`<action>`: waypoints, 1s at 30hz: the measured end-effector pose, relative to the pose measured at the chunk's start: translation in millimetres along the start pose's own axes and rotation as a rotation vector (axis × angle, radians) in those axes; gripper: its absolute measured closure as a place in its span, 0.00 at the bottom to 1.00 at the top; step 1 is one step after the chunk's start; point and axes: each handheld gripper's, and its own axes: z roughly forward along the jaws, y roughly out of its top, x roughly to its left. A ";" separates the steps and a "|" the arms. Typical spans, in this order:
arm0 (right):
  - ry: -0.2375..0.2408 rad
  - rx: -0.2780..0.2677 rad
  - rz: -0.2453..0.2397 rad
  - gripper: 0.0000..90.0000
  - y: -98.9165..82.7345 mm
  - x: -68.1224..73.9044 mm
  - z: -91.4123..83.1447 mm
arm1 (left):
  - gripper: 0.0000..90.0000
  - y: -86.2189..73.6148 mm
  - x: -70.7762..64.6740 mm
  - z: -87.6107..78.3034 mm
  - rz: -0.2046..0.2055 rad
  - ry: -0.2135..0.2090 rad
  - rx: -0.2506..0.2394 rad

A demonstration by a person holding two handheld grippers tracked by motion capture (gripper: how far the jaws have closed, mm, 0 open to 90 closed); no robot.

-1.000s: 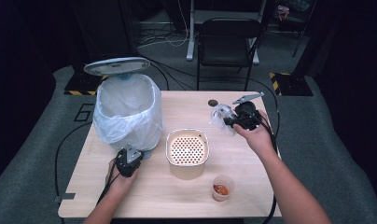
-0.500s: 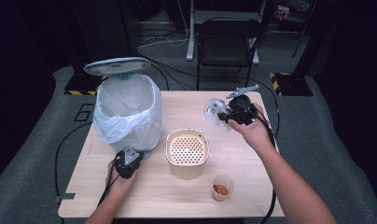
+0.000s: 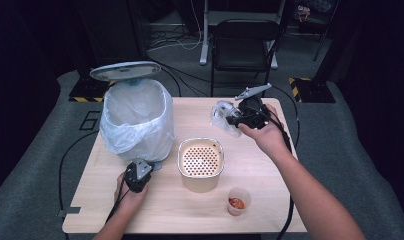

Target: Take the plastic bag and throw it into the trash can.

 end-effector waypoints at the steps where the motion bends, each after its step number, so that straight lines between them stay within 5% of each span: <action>1: 0.007 -0.001 0.002 0.81 1.6 1.4 -1.3 | 1.00 0.0 0.2 -0.2 0.005 -0.001 0.004; 21: 0.066 -0.018 -0.045 0.81 33.4 24.9 -5.9 | 1.00 -0.1 1.4 0.1 -0.015 -0.015 -0.004; 30: 0.128 -0.045 -0.088 0.81 62.4 52.5 4.4 | 1.00 0.8 3.6 -0.7 0.007 -0.011 0.005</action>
